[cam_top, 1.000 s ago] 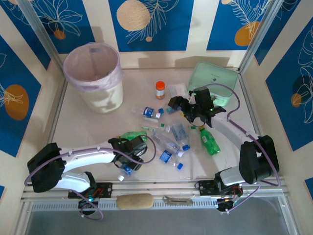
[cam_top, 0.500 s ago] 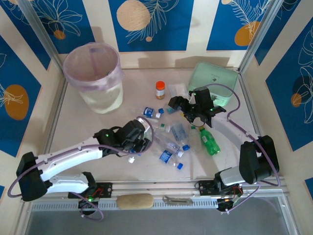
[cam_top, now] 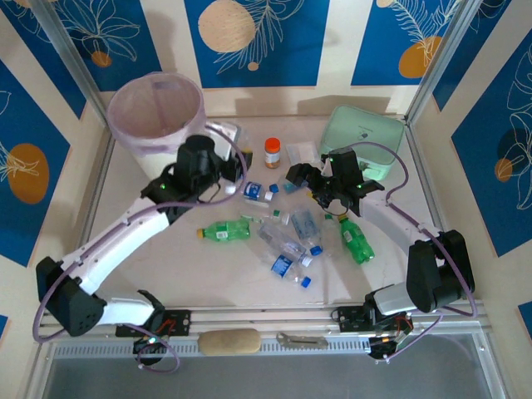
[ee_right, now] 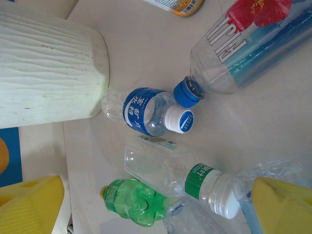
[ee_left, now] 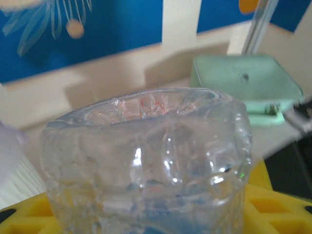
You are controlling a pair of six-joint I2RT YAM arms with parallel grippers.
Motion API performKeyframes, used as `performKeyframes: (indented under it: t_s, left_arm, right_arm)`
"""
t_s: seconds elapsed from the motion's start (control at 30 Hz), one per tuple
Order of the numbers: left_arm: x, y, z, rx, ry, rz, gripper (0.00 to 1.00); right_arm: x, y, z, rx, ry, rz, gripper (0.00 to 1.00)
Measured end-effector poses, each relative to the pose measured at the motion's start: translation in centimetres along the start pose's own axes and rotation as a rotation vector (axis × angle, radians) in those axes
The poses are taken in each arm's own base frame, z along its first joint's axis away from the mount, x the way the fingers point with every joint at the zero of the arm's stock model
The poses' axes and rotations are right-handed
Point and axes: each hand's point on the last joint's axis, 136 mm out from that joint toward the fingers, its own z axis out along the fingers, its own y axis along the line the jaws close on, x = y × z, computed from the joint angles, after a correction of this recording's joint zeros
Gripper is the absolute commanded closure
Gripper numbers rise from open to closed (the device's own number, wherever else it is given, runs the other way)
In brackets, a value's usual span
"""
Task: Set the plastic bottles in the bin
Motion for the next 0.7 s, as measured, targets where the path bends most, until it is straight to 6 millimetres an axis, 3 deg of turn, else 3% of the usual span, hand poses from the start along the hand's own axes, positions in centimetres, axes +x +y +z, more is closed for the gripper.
performKeyframes:
  t_s: [0.23, 0.4, 0.53, 0.7]
  left_arm:
    - [-7.1, 4.1, 2.1, -0.069, -0.108, 0.105, 0.4]
    - [-10.7, 8.4, 2.1, -0.164, -0.161, 0.171, 0.39]
    - [-12.1, 12.4, 1.2, -0.26, -0.184, 0.212, 0.39]
    - [-12.1, 17.6, 0.2, -0.378, -0.174, 0.22, 0.38]
  right_arm:
    - [-0.1, 0.3, -0.4, -0.01, -0.008, -0.005, 0.01]
    - [-0.2, 0.3, -0.5, -0.009, -0.012, -0.003, 0.01]
    - [0.2, 0.1, -0.9, -0.012, -0.015, -0.005, 0.01]
    - [0.4, 0.0, -1.3, -0.015, -0.019, -0.007, 0.01]
